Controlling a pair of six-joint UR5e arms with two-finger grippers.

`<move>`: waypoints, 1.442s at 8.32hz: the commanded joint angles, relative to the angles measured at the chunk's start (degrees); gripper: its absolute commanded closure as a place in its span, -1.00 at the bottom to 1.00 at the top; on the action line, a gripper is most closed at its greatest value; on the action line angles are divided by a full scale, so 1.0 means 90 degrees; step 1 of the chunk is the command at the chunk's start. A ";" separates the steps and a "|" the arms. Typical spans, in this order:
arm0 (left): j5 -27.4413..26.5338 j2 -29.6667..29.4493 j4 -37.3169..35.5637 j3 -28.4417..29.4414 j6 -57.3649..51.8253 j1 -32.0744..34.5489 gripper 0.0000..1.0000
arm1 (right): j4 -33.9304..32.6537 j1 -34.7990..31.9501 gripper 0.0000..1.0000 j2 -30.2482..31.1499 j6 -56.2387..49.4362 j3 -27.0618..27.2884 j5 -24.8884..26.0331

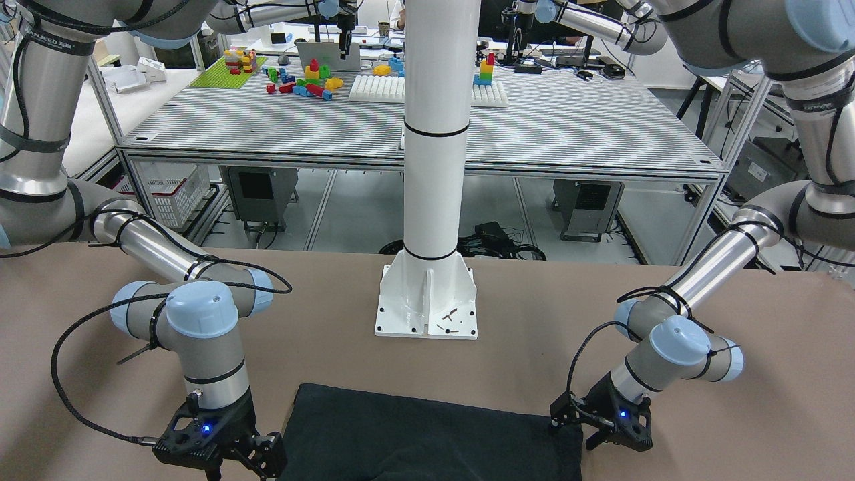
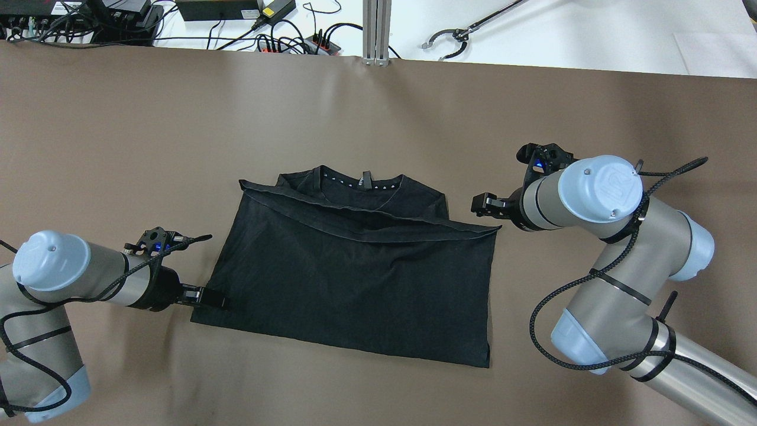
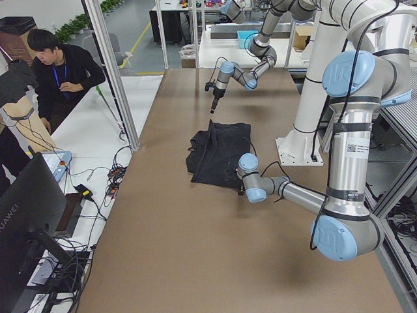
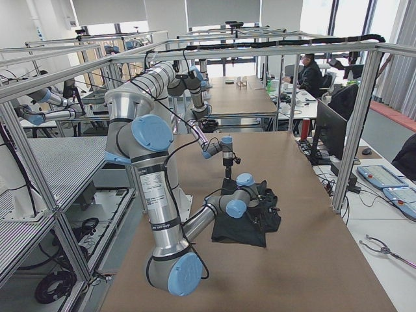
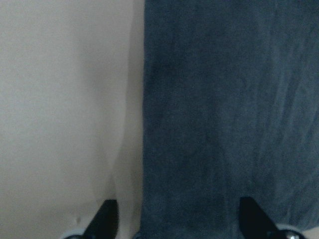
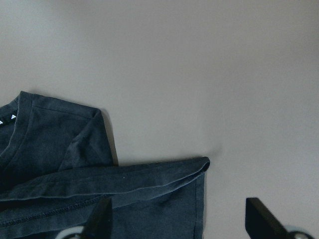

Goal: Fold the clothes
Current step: 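Move the left gripper to the folded edge nearest it while the right gripper hovers, then grasp the shirt corner nearest the robot with the left gripper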

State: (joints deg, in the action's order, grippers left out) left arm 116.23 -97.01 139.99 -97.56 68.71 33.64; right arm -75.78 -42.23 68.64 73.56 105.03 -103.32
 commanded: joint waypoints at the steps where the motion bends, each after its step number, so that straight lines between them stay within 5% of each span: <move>1: -0.0033 0.0027 0.0032 0.0010 -0.0008 -0.0153 -0.38 | 0.0002 0.0014 -0.88 0.0000 0.0010 0.0000 0.0006; 2: -0.0072 0.0027 0.0032 -0.0028 -0.0008 -0.0193 -0.04 | 0.0002 0.0014 -0.88 0.0000 0.0010 0.0000 0.0006; 4: -0.0063 0.0076 0.0032 -0.0165 0.0002 -0.0174 1.00 | 0.0002 0.0014 -0.88 0.0000 0.0010 -0.0010 0.0006; 9: -0.0063 0.0409 -0.0056 -0.0478 -0.0105 0.0205 1.00 | 0.0002 0.0024 -0.88 0.0000 0.0010 -0.0010 0.0006; 12: -0.0033 -0.1197 -0.1165 0.0514 -0.0621 0.1093 1.00 | 0.0002 0.0073 -0.88 0.0000 0.0088 -0.0019 -0.0004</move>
State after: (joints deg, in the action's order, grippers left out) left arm 115.80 -98.24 136.14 -98.81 66.41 38.70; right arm -75.76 -41.71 68.64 73.97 104.94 -103.31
